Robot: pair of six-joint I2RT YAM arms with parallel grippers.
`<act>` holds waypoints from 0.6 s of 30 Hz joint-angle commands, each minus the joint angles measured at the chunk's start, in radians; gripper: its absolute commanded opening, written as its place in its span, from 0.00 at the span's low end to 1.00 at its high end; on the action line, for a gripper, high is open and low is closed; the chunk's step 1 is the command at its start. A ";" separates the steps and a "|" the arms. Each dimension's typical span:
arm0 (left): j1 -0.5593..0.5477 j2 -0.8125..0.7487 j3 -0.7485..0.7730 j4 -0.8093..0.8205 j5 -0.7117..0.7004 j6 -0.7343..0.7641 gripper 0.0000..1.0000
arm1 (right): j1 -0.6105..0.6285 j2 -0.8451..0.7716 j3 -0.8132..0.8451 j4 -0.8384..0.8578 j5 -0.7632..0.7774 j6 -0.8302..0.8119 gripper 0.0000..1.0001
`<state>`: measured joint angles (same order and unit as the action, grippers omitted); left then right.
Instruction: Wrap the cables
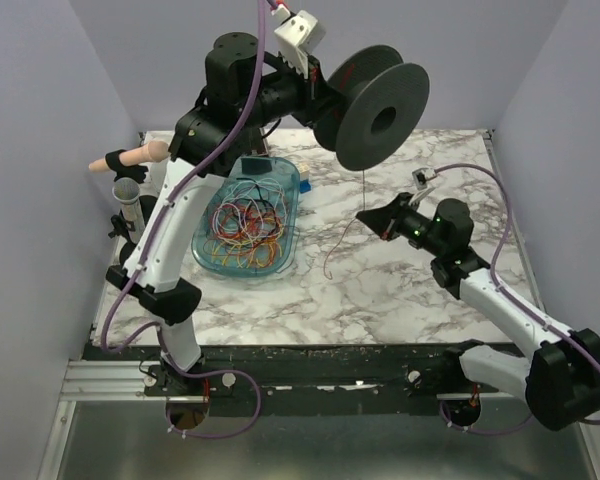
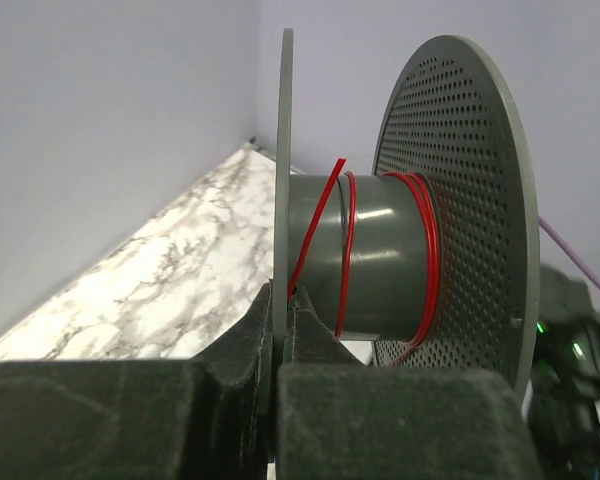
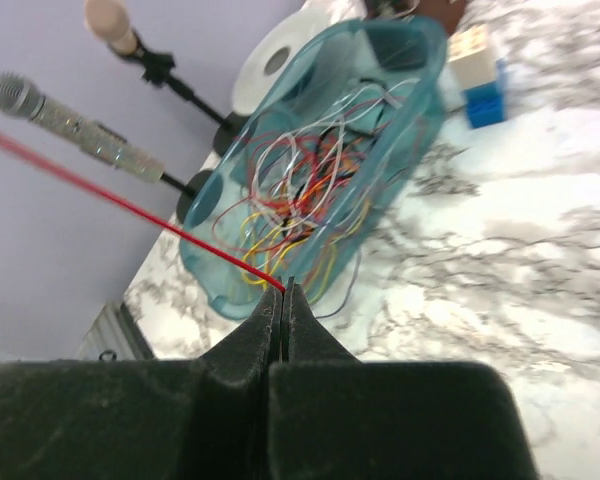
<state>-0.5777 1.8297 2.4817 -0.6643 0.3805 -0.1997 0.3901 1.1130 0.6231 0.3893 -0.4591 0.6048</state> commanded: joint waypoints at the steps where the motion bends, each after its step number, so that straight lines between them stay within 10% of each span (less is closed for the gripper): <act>1: 0.003 -0.145 -0.079 0.022 0.294 0.098 0.00 | -0.115 -0.045 -0.019 -0.059 -0.075 -0.068 0.01; 9: -0.031 -0.305 -0.355 -0.274 0.304 0.655 0.00 | -0.194 -0.177 0.165 -0.433 -0.075 -0.397 0.01; 18: -0.169 -0.398 -0.651 -0.261 -0.076 1.031 0.00 | -0.192 -0.167 0.406 -0.880 -0.277 -0.703 0.01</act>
<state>-0.6949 1.4895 1.9171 -0.9932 0.5121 0.6094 0.2008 0.9443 0.9497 -0.2161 -0.5961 0.0788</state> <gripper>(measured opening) 0.032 0.011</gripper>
